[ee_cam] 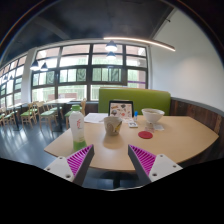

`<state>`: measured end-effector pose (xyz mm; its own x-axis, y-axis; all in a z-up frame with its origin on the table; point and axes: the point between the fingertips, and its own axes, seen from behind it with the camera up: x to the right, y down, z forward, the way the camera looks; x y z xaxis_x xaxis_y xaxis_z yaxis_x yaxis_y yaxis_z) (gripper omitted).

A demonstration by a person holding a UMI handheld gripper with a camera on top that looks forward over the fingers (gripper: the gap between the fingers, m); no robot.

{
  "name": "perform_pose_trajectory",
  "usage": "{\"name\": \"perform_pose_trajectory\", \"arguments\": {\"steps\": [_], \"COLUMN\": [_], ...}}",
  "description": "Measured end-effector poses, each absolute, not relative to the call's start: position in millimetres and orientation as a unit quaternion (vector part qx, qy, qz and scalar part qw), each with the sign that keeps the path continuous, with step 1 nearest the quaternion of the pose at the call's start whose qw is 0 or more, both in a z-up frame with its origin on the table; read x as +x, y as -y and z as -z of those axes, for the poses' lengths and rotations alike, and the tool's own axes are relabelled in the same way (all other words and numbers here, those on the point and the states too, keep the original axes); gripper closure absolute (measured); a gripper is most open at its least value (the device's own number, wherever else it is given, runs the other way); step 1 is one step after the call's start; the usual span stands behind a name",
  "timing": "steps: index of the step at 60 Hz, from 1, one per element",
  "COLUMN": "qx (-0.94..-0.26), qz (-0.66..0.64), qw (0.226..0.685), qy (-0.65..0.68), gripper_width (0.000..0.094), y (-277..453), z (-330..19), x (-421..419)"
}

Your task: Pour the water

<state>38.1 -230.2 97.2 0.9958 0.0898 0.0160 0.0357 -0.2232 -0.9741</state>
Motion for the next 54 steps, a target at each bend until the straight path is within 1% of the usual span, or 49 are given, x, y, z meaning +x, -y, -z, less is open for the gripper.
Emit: {"name": "perform_pose_trajectory", "arguments": {"steps": [6,8,11,17,25,27,38,46,48,52,54], "qx": [-0.782,-0.782,-0.779,-0.767,-0.756,-0.752,-0.737,-0.730,-0.728,-0.722,-0.717], "qz": [-0.026,-0.029,-0.033,-0.057,-0.079,-0.076,-0.054,-0.011,-0.004,0.001,0.002], "qw": [0.621,0.621,0.625,0.636,0.648,0.651,0.669,0.680,0.683,0.691,0.696], "qy": [0.046,0.048,0.051,0.053,0.058,0.062,0.078,0.066,0.057,0.039,0.032], "gripper_width": [0.0138,0.0138,0.0136,0.0143,0.0140,0.0141,0.0142,0.0140,0.0140,0.0146,0.0176], "y": [239.7,231.8,237.8,224.0,202.8,206.1,164.2,119.1,107.2,90.7,84.4], "z": [-94.0,-93.3,-95.4,-96.3,-86.8,-90.0,-79.3,-74.2,-75.0,-88.0,-93.7], "x": [30.5,28.5,17.4,1.2,-42.1,-58.0,-103.4,-109.2,-104.7,-113.5,-116.9]}}
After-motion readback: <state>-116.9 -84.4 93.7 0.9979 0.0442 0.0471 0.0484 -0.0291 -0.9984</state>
